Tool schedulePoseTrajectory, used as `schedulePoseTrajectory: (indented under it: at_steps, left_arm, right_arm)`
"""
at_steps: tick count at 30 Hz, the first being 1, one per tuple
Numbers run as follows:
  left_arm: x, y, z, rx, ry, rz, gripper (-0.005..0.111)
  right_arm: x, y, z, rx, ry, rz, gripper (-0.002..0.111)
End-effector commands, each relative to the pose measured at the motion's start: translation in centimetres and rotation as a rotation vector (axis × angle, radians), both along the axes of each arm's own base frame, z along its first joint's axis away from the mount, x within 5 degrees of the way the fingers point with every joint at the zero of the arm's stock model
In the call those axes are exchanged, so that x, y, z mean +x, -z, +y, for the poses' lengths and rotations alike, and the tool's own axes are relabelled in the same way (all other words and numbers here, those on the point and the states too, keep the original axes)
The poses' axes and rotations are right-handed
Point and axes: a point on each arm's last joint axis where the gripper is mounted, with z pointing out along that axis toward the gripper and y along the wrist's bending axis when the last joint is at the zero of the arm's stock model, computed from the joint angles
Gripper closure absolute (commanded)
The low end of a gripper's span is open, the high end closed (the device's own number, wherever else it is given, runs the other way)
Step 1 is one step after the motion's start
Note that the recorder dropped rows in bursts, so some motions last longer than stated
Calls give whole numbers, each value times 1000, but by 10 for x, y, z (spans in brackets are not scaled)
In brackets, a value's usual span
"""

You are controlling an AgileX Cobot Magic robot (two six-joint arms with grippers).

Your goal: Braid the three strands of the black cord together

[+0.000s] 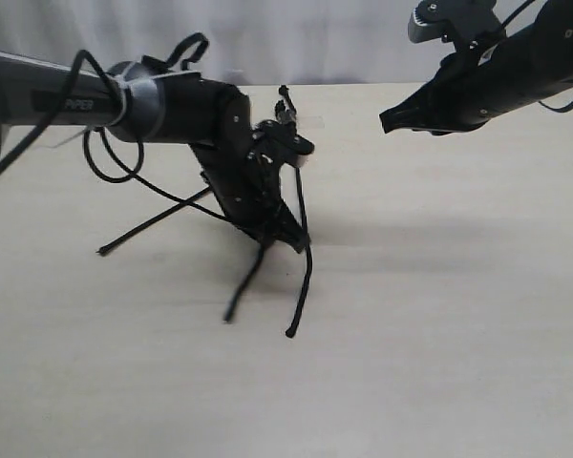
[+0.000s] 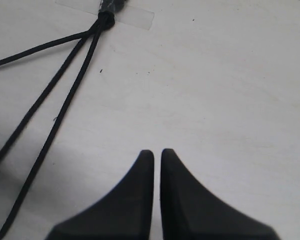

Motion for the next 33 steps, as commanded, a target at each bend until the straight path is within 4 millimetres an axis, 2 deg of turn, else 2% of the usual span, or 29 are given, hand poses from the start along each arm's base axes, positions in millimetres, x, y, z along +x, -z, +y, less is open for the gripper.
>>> schedulePoseTrajectory:
  at_steps: [1,4,9,12,15,20,26,29,33]
  left_arm:
    - [-4,-28,-28,23,120,-4,107]
    - [7,-48,-19,98,135,-73,107]
    - [27,-56,21,280,119,-151,107]
    - [34,-55,40,249,52,-122,107]
    - [34,-54,47,124,-52,-32,107]
    - [24,-55,29,-6,-82,68,104]
    - [3,-41,-5,17,7,43,74]
    - [-3,-33,-8,71,16,27,68]
    - [-5,-27,-7,72,-42,26,67]
  right_arm:
    - [0,2,0,-1,-2,-3,104]
    - [0,2,0,-1,-2,-3,104]
    - [0,2,0,-1,-2,-3,104]
    - [0,2,0,-1,-2,-3,104]
    - [0,1,0,-1,-2,-5,104]
    - [0,1,0,-1,-2,-5,104]
    - [0,1,0,-1,-2,-5,104]
    - [0,1,0,-1,-2,-5,104]
    - [0,1,0,-1,-2,-5,104]
